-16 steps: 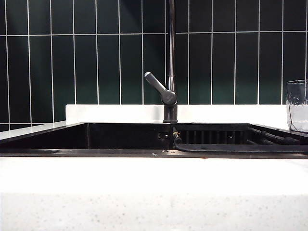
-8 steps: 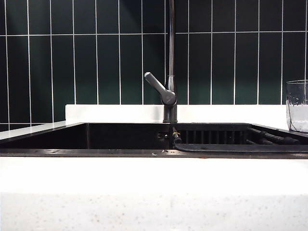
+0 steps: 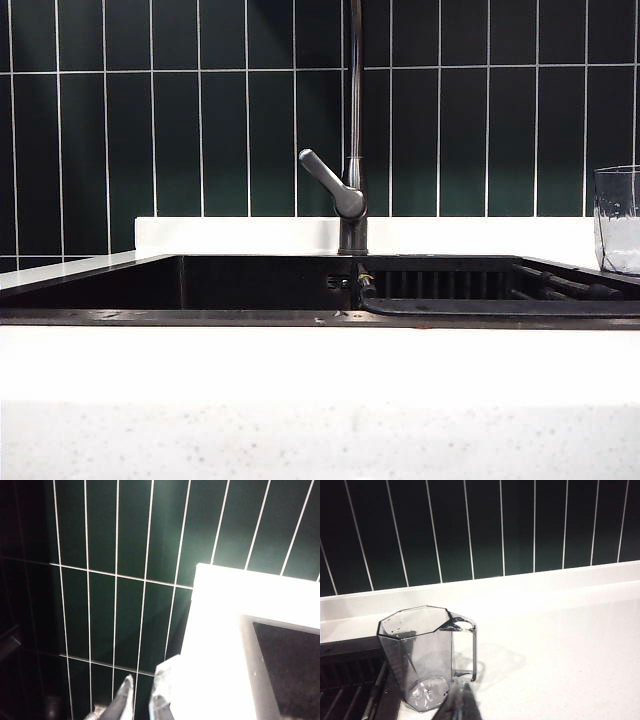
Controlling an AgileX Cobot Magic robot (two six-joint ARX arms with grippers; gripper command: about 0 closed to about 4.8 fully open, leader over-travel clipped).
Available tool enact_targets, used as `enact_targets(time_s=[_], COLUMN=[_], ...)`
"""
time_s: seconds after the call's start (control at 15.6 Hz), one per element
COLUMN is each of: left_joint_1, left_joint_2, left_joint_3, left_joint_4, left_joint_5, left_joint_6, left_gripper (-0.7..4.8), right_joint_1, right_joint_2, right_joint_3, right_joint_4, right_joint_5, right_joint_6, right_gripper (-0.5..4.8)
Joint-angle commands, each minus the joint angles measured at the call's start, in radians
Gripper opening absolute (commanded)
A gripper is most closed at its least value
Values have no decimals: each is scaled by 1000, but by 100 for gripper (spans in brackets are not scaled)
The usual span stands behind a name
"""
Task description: Pick up the mug next to the sink, go to the faucet to get some water, pour the water into the sink, and finally put the mug back to its place.
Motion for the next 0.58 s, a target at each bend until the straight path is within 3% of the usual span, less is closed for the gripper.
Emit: enact_targets(time_s=[0.06,0.32,0.51,0.58], left_joint_1=[-2,-3,-3,-3], left_joint_2=[2,2,2,2], left_joint_3=[2,3,5,4], left_joint_4=[-116,-49,8,8], left_joint_5=[23,248,273,273], left_joint_6=[0,0,0,0], left_gripper=[53,53,53,53], right_joint_1=[0,0,1,2], right_joint_2=[0,0,0,0], right_joint_3=[-6,-6,-6,-6], right_joint_4=[12,-48,-53,-54], right_joint_5=[7,7,-10,-60], right_joint_6=[2,2,2,2], right_gripper=[-5,-5,-5,-5])
